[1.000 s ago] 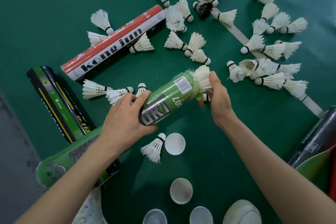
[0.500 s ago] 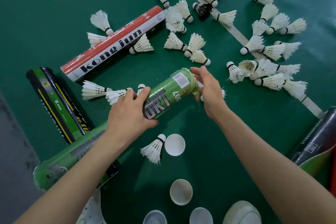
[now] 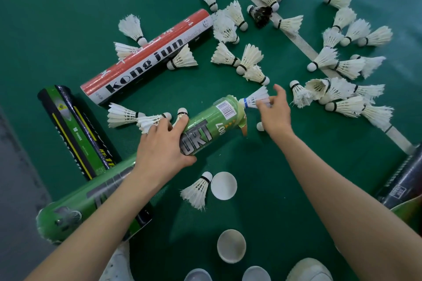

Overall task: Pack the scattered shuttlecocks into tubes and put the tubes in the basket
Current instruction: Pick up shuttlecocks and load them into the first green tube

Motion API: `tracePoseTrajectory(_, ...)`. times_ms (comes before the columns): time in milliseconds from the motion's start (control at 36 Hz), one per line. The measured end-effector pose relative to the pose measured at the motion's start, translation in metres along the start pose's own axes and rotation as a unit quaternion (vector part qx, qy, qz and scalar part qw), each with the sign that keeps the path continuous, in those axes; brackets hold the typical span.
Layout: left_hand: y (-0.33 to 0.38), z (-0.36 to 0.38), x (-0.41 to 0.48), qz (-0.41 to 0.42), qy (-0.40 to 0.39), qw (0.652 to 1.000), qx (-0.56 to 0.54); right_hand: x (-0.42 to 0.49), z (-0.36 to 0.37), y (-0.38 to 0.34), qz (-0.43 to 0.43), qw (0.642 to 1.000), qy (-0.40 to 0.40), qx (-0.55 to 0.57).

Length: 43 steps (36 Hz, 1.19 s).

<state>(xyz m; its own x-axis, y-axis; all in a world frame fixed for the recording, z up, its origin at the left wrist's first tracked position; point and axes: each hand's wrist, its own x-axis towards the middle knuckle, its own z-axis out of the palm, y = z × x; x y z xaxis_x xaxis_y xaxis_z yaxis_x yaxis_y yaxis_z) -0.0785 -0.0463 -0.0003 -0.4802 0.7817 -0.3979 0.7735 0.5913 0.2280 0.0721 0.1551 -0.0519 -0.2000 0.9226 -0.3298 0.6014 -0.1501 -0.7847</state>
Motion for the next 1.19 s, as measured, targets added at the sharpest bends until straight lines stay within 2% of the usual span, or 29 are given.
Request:
tracePoseTrajectory(111,0.000,0.000,-0.001,-0.002,0.000,1.000,0.003,-0.003,-0.014,-0.010,0.002,0.996,-0.001,0.090)
tracePoseTrajectory(167,0.002,-0.001,-0.002,0.000,0.004,1.000,-0.002,-0.010,-0.017,-0.013,0.010,0.990,-0.041,0.137)
tracePoseTrajectory(333,0.009,-0.002,-0.008,0.025,0.028,0.999,-0.026,-0.040,-0.020,-0.022,-0.017,0.971,-0.179,0.157)
tracePoseTrajectory(389,0.011,-0.002,-0.009,0.035,0.034,0.998,-0.032,-0.049,-0.017,-0.023,-0.027,0.974,-0.179,0.138)
tracePoseTrajectory(444,0.012,-0.002,-0.010,0.040,0.041,0.998,-0.037,-0.054,-0.014,-0.020,-0.044,0.983,-0.143,0.104)
tracePoseTrajectory(500,0.014,-0.003,-0.012,0.042,0.045,0.997,-0.046,-0.058,-0.015,-0.021,-0.081,0.981,-0.122,0.123)
tracePoseTrajectory(556,0.014,-0.003,-0.014,0.047,0.048,0.996,-0.052,-0.059,-0.020,-0.024,-0.119,0.970,-0.155,0.146)
tracePoseTrajectory(639,0.014,-0.006,-0.017,0.044,0.052,0.995,-0.066,-0.058,-0.027,-0.028,-0.102,0.949,-0.225,0.196)
tracePoseTrajectory(972,0.021,-0.020,-0.019,0.054,0.067,0.996,-0.029,-0.070,-0.024,-0.030,-0.065,0.926,-0.265,0.262)
tracePoseTrajectory(1056,0.028,-0.017,-0.012,0.051,0.051,0.997,-0.036,-0.063,-0.028,-0.029,-0.030,0.936,-0.223,0.273)
tracePoseTrajectory(1139,0.030,-0.016,-0.004,0.038,0.028,0.998,-0.039,-0.049,-0.029,-0.013,-0.022,0.986,-0.058,0.157)
tracePoseTrajectory(1194,0.028,-0.017,-0.001,0.031,0.021,0.999,-0.028,-0.038,-0.034,0.005,-0.029,0.997,0.039,0.056)
